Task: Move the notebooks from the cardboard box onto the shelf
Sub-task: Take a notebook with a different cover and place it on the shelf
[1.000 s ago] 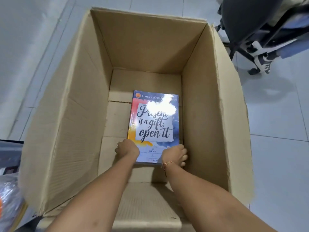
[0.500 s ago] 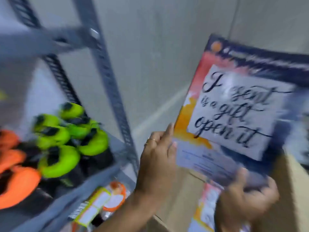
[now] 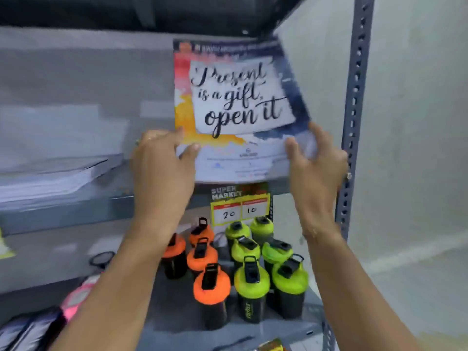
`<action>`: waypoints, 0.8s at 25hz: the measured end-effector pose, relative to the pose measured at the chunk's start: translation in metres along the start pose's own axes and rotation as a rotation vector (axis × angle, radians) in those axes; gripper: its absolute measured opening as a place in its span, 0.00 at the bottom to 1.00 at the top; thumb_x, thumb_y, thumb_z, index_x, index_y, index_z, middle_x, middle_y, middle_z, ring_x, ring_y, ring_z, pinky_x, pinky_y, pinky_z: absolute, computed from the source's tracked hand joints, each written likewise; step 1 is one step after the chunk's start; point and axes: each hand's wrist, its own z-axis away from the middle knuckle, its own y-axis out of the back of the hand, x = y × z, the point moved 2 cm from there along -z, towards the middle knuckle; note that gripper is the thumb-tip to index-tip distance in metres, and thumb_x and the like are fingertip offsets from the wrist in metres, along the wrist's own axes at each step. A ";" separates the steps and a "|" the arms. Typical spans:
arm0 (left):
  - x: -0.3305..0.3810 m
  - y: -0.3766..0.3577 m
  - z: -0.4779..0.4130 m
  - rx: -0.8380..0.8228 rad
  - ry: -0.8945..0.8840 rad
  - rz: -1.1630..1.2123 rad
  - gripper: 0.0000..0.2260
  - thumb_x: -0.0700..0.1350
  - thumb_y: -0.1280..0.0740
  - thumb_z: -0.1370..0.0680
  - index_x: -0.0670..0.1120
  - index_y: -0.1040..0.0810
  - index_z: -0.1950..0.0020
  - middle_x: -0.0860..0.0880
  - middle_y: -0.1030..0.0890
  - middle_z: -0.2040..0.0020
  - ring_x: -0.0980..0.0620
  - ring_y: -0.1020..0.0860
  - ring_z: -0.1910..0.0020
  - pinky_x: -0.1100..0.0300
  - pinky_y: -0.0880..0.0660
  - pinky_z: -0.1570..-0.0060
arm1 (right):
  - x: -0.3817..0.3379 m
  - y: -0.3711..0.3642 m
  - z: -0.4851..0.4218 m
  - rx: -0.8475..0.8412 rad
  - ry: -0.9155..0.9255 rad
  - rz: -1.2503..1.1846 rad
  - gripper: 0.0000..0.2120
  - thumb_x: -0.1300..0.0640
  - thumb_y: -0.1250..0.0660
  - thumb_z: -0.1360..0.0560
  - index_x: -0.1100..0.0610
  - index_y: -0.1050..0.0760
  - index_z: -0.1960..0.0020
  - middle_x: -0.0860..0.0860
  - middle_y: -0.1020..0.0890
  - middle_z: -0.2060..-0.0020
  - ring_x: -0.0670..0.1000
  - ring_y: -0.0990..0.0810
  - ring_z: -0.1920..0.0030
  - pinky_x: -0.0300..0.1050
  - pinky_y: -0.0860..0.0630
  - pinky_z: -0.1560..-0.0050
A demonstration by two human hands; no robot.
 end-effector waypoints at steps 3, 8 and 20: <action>-0.024 -0.032 -0.030 -0.208 0.117 -0.153 0.11 0.42 0.35 0.24 0.38 0.18 0.47 0.33 0.18 0.47 0.36 0.22 0.47 0.53 0.27 0.50 | 0.012 -0.039 -0.025 -0.252 -0.022 0.392 0.12 0.61 0.38 0.24 0.60 0.22 0.43 0.60 0.17 0.46 0.59 0.23 0.43 0.48 0.33 0.44; -0.031 -0.049 -0.032 -0.421 0.130 -0.519 0.16 0.49 0.41 0.22 0.40 0.19 0.45 0.34 0.20 0.44 0.34 0.27 0.41 0.49 0.28 0.44 | 0.021 -0.046 -0.027 -0.355 0.292 0.700 0.13 0.66 0.44 0.27 0.63 0.20 0.57 0.61 0.15 0.58 0.60 0.20 0.53 0.51 0.33 0.42; 0.141 -0.287 0.402 -1.687 -0.391 0.255 0.13 0.44 0.40 0.23 0.41 0.17 0.49 0.40 0.17 0.47 0.41 0.21 0.46 0.54 0.25 0.46 | 0.359 0.319 0.266 0.357 -1.048 0.846 0.16 0.61 0.38 0.26 0.67 0.25 0.41 0.66 0.22 0.41 0.65 0.27 0.38 0.57 0.32 0.34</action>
